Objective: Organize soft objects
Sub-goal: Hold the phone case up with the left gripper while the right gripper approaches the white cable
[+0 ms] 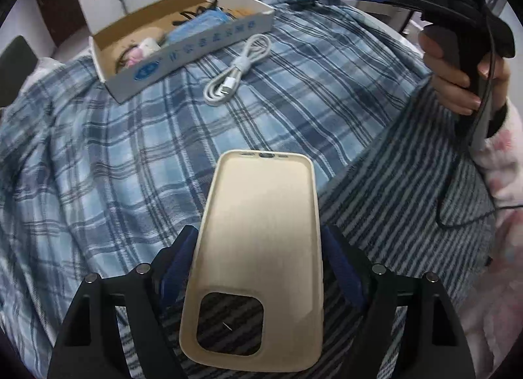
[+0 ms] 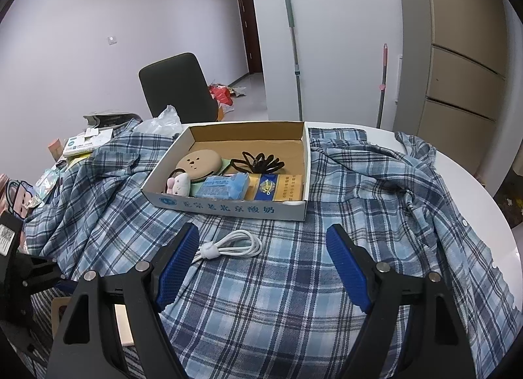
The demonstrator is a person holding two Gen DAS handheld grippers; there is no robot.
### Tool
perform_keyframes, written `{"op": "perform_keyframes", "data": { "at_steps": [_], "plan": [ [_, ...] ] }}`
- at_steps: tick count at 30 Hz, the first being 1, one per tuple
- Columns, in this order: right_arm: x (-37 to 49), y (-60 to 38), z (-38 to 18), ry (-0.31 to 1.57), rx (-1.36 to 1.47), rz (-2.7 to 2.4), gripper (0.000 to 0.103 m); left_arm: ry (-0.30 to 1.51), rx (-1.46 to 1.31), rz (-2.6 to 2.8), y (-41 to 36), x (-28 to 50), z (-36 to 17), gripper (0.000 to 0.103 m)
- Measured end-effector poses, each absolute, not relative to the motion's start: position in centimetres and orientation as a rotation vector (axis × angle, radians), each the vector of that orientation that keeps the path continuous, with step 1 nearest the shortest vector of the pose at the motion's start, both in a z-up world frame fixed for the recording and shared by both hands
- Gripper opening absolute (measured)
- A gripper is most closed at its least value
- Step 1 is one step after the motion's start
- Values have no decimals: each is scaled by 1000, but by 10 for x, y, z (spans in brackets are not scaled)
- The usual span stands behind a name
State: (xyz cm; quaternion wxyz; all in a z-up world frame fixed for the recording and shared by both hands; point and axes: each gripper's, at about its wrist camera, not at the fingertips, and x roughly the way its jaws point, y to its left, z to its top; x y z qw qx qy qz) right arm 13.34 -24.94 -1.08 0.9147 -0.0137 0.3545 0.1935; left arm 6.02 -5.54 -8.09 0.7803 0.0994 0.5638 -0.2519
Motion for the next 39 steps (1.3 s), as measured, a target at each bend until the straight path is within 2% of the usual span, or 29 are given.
{"op": "perform_keyframes", "data": {
  "at_steps": [4,6,9,16,19,23,26,30,32,33,34,39],
  "plan": [
    [134,-246,-13,737,-40,402,79,1263,219,-581,-55,64,-89,80],
    [134,-245,-14,739,-44,402,79,1254,231,-589,-56,62,-88,75],
    [135,-245,-16,746,-46,398,79,1227,240,-591,-57,60,-84,75],
    [137,-248,-17,747,-38,378,79,1013,210,-547,-62,51,-41,74],
    [139,-252,-14,748,-27,354,79,880,142,-463,-54,54,-19,74],
    [144,-252,-12,779,-20,321,79,807,29,-412,-43,70,-12,75],
    [150,-246,-12,812,-50,310,73,698,57,-304,-35,72,-12,75],
    [157,-228,-18,845,-142,321,59,685,-23,-290,-20,79,-20,75],
    [162,-219,-24,868,-180,333,46,661,-5,-251,-16,81,-27,75],
    [166,-215,-28,878,-188,338,31,647,9,-235,-15,80,-29,75],
    [170,-212,-31,889,-192,343,28,641,13,-230,-14,80,-31,75],
    [193,-193,-51,943,-204,367,28,629,-15,-246,-9,76,-35,75]
  ]
}}
